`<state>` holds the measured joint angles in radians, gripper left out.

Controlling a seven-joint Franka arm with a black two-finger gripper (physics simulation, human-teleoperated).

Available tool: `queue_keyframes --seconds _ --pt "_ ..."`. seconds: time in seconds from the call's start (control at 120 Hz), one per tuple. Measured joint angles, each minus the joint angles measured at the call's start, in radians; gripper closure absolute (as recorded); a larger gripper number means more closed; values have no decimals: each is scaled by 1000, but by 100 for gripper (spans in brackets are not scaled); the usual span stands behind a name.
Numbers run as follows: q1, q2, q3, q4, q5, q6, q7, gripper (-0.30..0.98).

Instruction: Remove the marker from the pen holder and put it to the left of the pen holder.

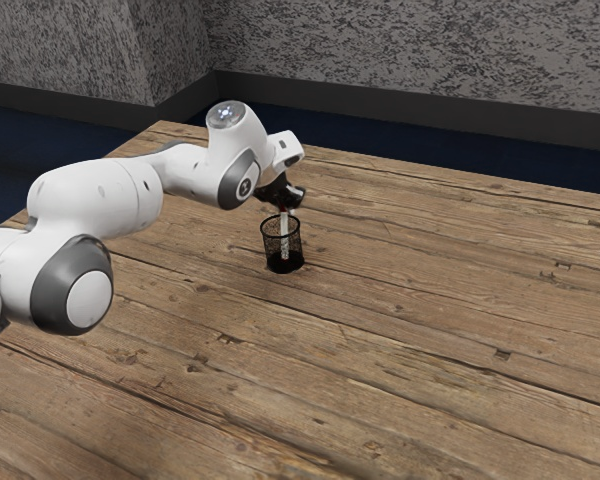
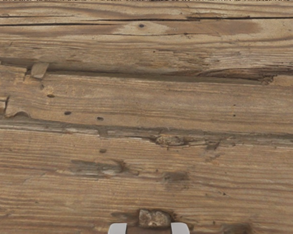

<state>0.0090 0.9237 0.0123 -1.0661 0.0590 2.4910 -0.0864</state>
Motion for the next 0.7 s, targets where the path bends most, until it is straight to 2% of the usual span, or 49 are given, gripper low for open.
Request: queue_keyframes --seconds 0.133,0.383,0.542,0.7 --pt "-1 -23 1 -28 9 1 -7 72" --pt "-36 -251 29 -226 26 1 -32 75" --pt "-62 -335 65 -245 40 0 -47 75" --pt "-23 -372 71 -270 65 -5 -55 75"
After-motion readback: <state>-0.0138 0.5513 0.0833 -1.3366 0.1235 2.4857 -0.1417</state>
